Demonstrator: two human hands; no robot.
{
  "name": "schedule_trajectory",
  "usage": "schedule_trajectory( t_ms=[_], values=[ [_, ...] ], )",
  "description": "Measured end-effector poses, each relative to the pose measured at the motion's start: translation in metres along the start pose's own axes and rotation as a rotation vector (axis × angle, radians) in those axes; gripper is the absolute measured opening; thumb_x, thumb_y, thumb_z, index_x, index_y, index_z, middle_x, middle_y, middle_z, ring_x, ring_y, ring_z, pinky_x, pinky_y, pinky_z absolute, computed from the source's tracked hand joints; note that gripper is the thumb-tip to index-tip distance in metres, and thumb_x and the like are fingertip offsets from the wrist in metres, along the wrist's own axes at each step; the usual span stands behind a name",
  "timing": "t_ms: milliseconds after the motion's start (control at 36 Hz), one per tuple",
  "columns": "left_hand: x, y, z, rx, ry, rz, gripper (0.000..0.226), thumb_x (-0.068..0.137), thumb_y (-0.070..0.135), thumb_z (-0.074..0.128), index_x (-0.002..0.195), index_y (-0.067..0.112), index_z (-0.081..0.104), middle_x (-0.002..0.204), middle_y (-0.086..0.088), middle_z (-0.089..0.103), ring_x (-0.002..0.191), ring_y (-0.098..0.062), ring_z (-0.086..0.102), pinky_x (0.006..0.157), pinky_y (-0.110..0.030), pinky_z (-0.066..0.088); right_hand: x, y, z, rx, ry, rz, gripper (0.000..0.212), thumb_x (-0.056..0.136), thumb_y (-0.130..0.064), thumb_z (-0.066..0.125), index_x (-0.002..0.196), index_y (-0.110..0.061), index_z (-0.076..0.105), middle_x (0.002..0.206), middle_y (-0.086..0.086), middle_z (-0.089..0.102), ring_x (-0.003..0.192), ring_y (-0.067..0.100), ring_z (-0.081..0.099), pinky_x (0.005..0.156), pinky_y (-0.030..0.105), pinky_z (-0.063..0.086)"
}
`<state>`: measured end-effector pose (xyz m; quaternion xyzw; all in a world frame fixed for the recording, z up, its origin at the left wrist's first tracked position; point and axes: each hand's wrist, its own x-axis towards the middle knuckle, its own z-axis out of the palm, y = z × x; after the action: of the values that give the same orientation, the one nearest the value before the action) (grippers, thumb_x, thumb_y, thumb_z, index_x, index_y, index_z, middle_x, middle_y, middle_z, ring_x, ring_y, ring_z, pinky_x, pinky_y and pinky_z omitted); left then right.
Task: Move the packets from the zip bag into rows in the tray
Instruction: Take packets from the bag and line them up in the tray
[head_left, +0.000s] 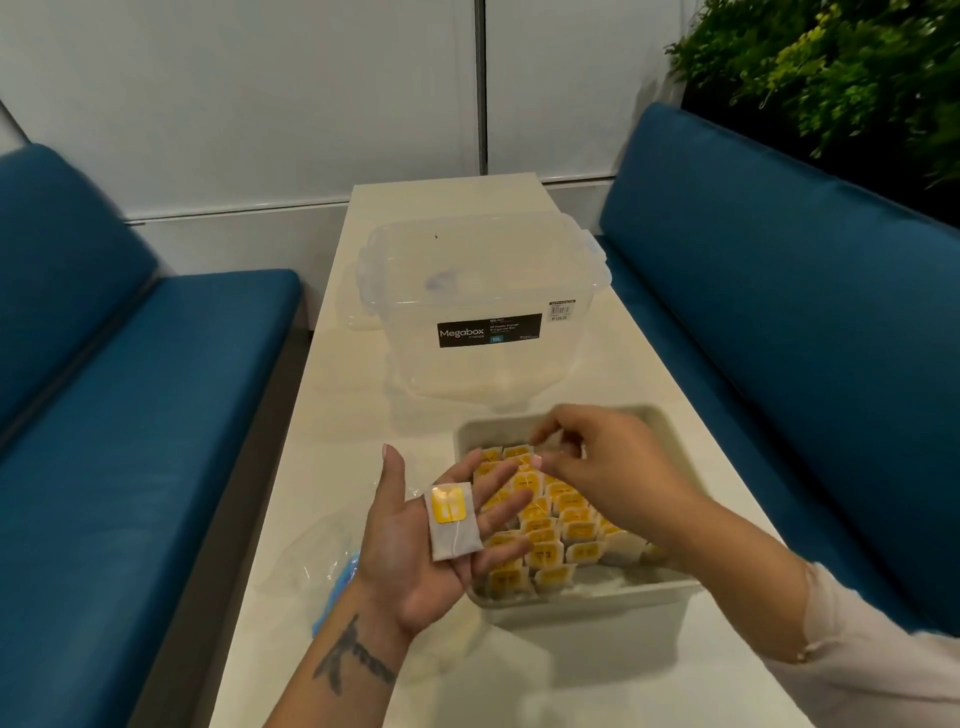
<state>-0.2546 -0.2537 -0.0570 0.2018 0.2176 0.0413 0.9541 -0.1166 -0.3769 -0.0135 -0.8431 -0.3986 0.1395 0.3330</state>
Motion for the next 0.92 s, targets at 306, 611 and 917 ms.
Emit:
schedule_trajectory(
  t_ms=[306, 611, 917],
  values=[
    [0.006, -0.008, 0.015, 0.218, -0.053, -0.042, 0.091, 0.066, 0.081, 0.026, 0.119, 0.019, 0.065, 0.118, -0.011, 0.066, 0.107, -0.031, 0.064, 0.093, -0.054, 0.042, 0.01, -0.039, 0.008, -0.306, -0.266, -0.126, 0.02, 0.083, -0.041, 0.067, 0.1, -0.031, 0.07, 0.089, -0.012, 0.046, 0.083, 0.008, 0.048, 0.068, 0.027, 0.042],
    [0.008, -0.012, 0.012, 0.595, 0.038, 0.182, 0.056, 0.072, 0.05, 0.07, 0.119, 0.02, 0.061, 0.119, -0.005, 0.066, 0.113, -0.02, 0.061, 0.092, -0.048, 0.051, 0.012, -0.034, -0.021, -0.139, -0.259, -0.058, 0.014, 0.081, -0.032, 0.072, 0.073, -0.026, 0.063, 0.075, -0.009, 0.064, 0.067, 0.003, 0.054, 0.059, 0.021, 0.042],
    [0.019, -0.034, 0.018, 0.838, 0.23, 0.473, 0.025, 0.079, 0.008, 0.072, 0.101, 0.02, 0.068, 0.097, -0.002, 0.073, 0.093, -0.017, 0.069, 0.071, -0.028, 0.056, 0.007, -0.009, -0.041, -0.072, -0.223, 0.014, 0.013, 0.081, -0.031, 0.073, 0.073, -0.033, 0.063, 0.072, -0.013, 0.063, 0.071, 0.004, 0.058, 0.062, 0.02, 0.045]
  ],
)
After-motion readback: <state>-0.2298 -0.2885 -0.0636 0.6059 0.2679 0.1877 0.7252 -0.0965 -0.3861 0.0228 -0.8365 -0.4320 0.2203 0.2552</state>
